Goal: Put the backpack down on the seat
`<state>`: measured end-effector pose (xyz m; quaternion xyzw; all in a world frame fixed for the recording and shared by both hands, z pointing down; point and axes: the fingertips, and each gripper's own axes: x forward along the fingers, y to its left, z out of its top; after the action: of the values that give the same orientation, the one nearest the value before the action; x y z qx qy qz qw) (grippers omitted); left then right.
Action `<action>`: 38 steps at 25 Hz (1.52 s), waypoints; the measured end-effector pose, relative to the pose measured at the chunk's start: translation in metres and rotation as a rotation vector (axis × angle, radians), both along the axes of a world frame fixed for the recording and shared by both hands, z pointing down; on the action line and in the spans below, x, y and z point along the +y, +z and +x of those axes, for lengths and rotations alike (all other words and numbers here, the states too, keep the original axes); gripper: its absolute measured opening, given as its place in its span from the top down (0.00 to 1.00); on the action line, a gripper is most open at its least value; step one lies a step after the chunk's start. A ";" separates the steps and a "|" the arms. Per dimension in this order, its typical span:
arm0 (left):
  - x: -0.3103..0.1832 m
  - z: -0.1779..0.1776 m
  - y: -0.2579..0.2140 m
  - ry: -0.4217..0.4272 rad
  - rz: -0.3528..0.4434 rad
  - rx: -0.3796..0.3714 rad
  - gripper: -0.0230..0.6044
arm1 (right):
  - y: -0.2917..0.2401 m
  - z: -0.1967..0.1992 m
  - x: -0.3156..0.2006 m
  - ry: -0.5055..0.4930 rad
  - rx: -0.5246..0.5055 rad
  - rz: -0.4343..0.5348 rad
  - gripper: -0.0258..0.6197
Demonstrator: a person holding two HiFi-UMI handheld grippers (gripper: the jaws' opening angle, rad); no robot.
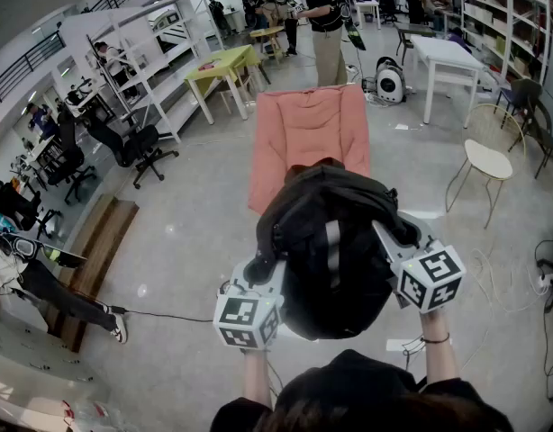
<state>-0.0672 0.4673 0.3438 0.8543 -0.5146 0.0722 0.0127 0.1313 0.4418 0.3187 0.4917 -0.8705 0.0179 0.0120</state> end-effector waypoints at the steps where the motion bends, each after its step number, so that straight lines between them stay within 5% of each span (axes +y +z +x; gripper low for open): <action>1: 0.000 0.000 -0.001 -0.002 0.001 0.000 0.80 | -0.001 0.000 0.000 -0.002 0.001 0.000 0.81; 22: -0.032 0.016 0.029 -0.068 -0.088 0.005 0.80 | 0.025 0.014 -0.050 -0.059 -0.004 -0.075 0.80; 38: -0.188 -0.012 0.066 -0.060 -0.186 0.030 0.80 | 0.058 -0.016 -0.205 -0.032 -0.002 -0.159 0.80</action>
<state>-0.0792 0.2796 0.4102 0.8346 -0.5308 0.1065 0.1019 0.1149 0.2366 0.3763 0.4754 -0.8740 0.0870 0.0505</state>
